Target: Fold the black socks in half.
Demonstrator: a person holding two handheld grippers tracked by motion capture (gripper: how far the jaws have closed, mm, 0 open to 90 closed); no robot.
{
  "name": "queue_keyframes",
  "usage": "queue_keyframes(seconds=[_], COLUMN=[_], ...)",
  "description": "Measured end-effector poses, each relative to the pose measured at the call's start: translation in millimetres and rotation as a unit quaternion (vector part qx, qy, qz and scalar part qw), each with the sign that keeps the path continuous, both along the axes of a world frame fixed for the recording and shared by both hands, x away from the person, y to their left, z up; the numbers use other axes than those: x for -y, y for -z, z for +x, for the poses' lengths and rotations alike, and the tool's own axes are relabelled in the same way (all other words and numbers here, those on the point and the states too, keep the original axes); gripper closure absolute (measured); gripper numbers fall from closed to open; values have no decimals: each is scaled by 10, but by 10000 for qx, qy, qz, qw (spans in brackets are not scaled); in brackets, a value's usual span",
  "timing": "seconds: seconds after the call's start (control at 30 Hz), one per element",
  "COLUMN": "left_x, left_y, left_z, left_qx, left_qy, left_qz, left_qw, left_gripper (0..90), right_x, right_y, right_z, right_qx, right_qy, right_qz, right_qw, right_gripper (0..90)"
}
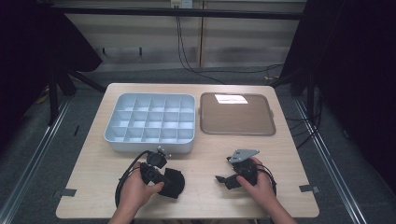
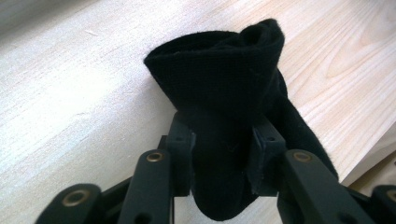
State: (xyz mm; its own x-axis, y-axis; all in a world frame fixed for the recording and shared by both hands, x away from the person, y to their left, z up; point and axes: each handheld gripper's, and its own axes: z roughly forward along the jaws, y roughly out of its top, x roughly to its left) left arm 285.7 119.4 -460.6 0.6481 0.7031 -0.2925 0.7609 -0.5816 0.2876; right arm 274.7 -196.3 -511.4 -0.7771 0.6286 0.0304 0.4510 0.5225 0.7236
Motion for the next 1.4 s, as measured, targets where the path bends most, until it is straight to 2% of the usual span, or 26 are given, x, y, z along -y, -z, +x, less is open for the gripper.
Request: queue_keyframes(seconds=[0.1,0.33,0.73,0.93,1.23,1.4], left_x=[16,8,-102,-166,-259,-296], left_y=[-14,-61,-323,-365,-491,-550], left_z=[2,36,99,137,184,220], left_qx=[10,-151,-217,-316,-323,-386], left_qy=[24,24,10,28,-5,-4], left_qz=[73,120,177,180,298,279], left_qw=[10000,9998,9996,9993,9990,9989], left_gripper=[694,706,711,710,710,710], right_x=[0,0,0,0,-1,0], right_y=[0,0,0,0,-1,0], right_z=[0,0,0,0,0,0], right_qx=[2,1,0,1,-1,0], right_qy=[-1,0,3,-1,2,-1], right_qz=[0,0,-2,-2,-4,-2], right_qw=[10000,10000,10000,10000,10000,10000], right_gripper=[127,127,126,127,126,126])
